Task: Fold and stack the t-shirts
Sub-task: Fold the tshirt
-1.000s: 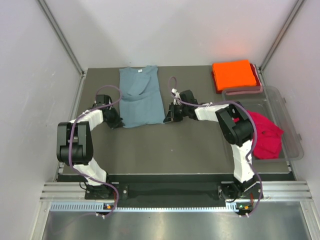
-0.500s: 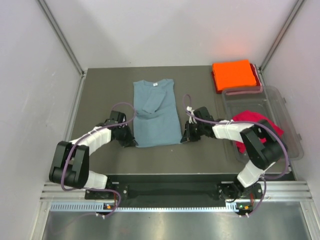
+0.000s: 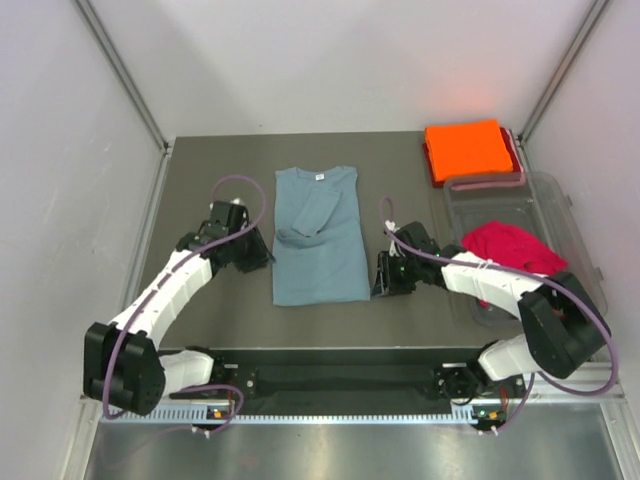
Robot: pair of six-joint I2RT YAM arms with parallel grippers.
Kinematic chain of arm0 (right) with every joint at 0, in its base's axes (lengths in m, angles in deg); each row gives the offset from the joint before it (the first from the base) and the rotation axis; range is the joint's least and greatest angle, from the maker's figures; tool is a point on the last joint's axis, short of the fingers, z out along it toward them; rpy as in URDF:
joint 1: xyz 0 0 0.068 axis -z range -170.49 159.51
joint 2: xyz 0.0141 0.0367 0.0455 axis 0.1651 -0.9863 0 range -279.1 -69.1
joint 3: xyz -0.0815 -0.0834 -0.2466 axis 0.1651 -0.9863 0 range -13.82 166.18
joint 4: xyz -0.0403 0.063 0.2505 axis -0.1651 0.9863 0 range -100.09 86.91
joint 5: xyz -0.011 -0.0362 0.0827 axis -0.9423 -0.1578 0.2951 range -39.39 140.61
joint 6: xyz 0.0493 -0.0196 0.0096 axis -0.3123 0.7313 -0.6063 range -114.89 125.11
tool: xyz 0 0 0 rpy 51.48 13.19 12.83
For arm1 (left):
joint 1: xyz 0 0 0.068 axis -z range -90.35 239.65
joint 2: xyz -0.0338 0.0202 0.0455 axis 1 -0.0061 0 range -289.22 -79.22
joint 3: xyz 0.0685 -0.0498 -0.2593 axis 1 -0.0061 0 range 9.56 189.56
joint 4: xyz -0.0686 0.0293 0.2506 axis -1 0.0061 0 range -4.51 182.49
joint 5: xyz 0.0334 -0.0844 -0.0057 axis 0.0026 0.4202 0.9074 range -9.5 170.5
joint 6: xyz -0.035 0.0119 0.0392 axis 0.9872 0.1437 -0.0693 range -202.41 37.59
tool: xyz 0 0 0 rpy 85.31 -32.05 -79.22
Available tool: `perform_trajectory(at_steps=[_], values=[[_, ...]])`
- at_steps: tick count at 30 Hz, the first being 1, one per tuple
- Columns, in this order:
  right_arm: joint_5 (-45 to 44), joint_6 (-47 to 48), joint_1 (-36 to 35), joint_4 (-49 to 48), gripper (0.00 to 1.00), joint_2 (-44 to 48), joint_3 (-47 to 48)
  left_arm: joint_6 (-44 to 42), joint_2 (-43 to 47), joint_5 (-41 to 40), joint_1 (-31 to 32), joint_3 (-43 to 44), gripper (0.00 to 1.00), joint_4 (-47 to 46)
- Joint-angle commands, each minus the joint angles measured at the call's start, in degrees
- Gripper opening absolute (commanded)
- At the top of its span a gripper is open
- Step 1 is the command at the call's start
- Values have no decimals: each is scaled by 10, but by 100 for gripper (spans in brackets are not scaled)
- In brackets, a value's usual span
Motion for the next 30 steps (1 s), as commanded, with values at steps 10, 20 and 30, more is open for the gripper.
perform_trajectory(at_steps=[10,20,30], values=[[18,117,24,29,28,-128,285,-97,-208,88,-5,148,24,-82],[73,164,80,22,36,-248,391,-96,-311,73,-15,209,24,-107],[109,238,113,31,43,-312,439,-116,-369,13,-23,269,25,-88]])
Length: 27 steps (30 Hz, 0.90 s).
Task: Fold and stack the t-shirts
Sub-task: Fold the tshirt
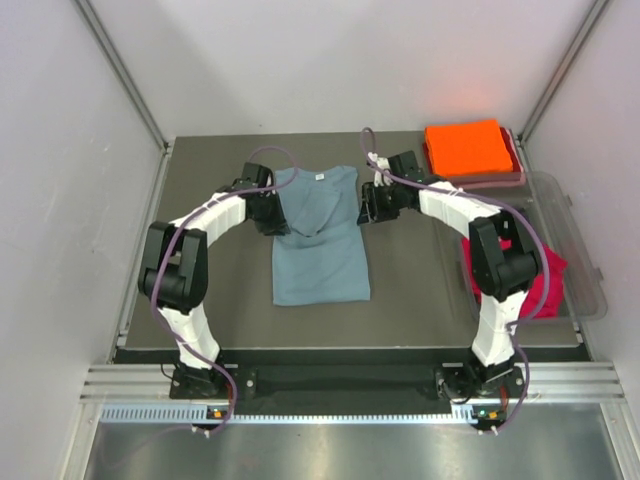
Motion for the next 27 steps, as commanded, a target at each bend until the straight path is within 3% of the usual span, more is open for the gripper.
perform_trajectory(at_steps=[1,20,24,27], values=[[34,45,0,-13,43,-16,39,-19,-12,-20,-8,28,25,-12],[96,89,3,-9,44,-108,111,-103,-11,-44,-9,21,40,13],[102,89,3,-17,42,-111,107,-107,-15,-38,-8,23,38,5],[102,87,2,-19,39,-111,103,-103,-22,-35,-9,28,30,0]])
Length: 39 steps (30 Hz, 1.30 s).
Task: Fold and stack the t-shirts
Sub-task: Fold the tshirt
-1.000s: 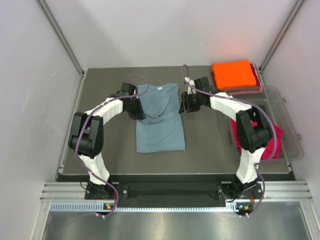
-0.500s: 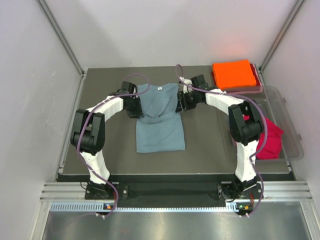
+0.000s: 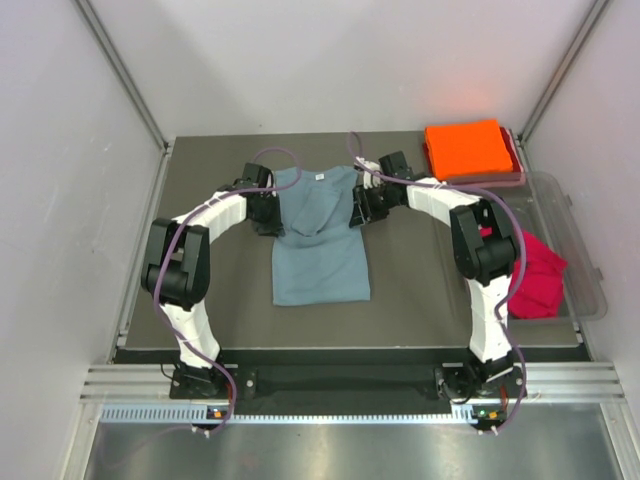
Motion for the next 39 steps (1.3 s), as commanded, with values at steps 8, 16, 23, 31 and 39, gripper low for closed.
perform_trajectory(at_steps=[8,16,23,31,39], values=[[-1,0,4,-54,2,11,-18,3,-10,-2,-2,23,0,-8],[-19,-54,33,-180,0,67,-124,45,21,-70,-10,4,0,-14],[-15,-60,35,-201,0,77,-131,64,38,-68,-16,-7,0,-33],[-5,-67,36,-211,0,72,-139,70,47,-68,-20,-13,0,-40],[-3,-69,36,-206,3,68,-137,6,69,36,-38,-1,25,-36]])
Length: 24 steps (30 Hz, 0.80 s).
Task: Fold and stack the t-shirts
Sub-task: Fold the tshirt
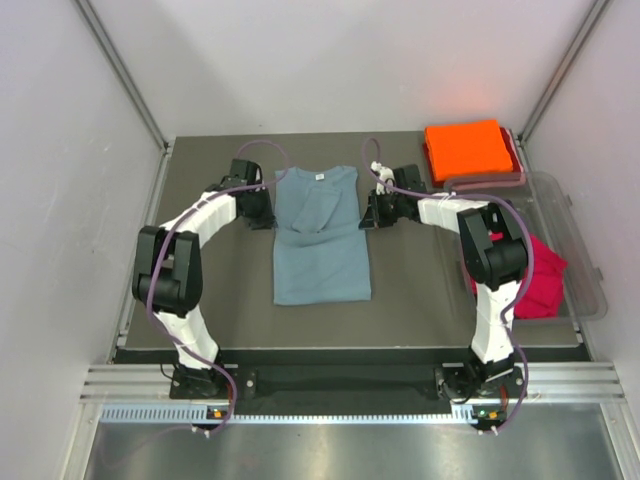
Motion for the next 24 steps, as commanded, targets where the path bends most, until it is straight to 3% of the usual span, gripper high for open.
perform_trajectory(at_steps=[1,4,13,18,24], values=[[4,3,7,-33,3,24,2,-37,34,73,-24,9,28,-24],[9,1,7,-34,3,24,5,-67,14,119,-30,15,34,-9],[14,-5,7,-35,3,29,5,-85,-40,218,-31,8,36,-40],[15,-9,6,-38,3,33,3,-91,-58,199,-32,16,36,-28],[15,-12,6,-37,3,40,1,-81,-57,194,-32,22,26,-31]])
